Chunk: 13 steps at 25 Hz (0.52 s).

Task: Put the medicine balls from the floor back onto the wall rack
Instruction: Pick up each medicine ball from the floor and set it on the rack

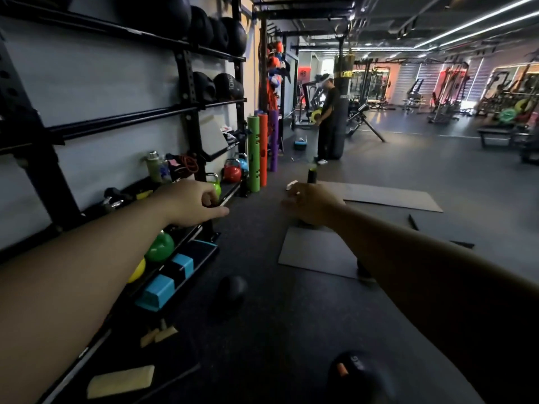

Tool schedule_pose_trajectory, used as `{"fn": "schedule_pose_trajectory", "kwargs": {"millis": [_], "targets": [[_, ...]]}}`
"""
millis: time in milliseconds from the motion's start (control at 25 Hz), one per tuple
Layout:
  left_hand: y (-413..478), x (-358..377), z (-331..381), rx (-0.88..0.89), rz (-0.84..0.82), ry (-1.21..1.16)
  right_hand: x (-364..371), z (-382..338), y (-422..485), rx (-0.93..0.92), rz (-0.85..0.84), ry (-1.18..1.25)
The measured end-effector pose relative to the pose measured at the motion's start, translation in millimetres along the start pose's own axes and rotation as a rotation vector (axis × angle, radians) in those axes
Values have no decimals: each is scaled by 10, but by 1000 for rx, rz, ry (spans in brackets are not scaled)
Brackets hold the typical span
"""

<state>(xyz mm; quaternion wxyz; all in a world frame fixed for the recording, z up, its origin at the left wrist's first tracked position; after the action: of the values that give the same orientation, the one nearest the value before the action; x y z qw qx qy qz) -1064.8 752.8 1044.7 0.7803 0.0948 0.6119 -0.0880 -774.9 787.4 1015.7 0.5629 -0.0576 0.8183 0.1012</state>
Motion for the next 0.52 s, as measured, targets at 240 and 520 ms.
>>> {"fn": "schedule_pose_trajectory", "kwargs": {"millis": [240,520], "targets": [[66,79,217,-68,-6,7,25,413,5,-15,-48,28],[890,319,-406,-60,-21,-11,480,299,821,-15,-120,-17]]}}
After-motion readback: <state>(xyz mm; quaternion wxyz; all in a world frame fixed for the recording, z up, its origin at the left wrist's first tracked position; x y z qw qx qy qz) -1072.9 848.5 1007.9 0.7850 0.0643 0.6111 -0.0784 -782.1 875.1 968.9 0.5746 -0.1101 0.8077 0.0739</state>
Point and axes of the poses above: each hand's wrist, its own y-axis towards the middle knuckle, its own x-axis out of the palm, z = x × y, the point moved 6 cm from there along y, towards the middle knuckle, and after that the axes turned 4 degrees about -z, right-handed, at the moved point
